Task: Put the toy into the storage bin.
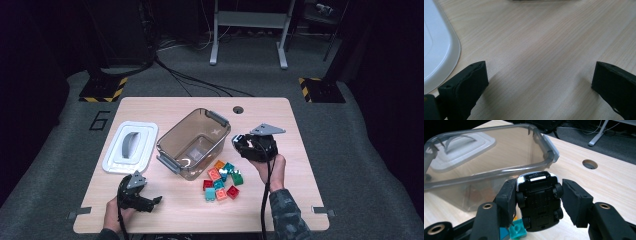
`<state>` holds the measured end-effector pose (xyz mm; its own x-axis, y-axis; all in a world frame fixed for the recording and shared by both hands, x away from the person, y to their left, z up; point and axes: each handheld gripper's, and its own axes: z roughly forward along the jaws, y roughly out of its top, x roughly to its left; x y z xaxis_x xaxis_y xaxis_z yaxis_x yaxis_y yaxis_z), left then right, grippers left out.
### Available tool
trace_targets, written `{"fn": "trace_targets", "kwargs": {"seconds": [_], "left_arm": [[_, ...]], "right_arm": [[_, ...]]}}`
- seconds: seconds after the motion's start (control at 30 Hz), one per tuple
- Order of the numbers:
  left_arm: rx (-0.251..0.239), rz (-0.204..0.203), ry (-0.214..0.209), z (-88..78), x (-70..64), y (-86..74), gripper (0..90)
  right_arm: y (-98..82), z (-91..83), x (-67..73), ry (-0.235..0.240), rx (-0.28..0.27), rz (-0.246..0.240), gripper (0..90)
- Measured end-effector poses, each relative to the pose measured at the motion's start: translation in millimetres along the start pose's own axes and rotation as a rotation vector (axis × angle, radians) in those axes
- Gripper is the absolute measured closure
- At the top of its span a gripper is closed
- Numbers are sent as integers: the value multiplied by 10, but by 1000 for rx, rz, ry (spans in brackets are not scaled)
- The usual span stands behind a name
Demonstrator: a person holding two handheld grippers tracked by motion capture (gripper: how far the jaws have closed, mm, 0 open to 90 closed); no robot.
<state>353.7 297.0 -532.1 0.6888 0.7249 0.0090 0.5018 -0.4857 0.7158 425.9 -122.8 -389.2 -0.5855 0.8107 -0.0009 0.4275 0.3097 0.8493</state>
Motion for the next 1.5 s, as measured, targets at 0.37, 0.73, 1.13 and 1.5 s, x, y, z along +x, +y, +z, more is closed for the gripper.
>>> {"fn": "trace_targets", "kwargs": {"seconds": [0.37, 0.73, 1.13, 1.5], "left_arm": [[0, 0, 0, 0, 0, 0, 4], [4, -6, -8, -3, 4, 4, 4], [5, -7, -10, -3, 5, 5, 4], [8, -1, -9, -5, 8, 5, 4]], "right_arm": [[226, 129, -93, -28, 4, 5, 468], [491, 217, -153, -46, -11, -7, 467], [750, 430, -40, -19, -18, -43, 467], [747, 732, 106, 23, 25, -64, 466]]}}
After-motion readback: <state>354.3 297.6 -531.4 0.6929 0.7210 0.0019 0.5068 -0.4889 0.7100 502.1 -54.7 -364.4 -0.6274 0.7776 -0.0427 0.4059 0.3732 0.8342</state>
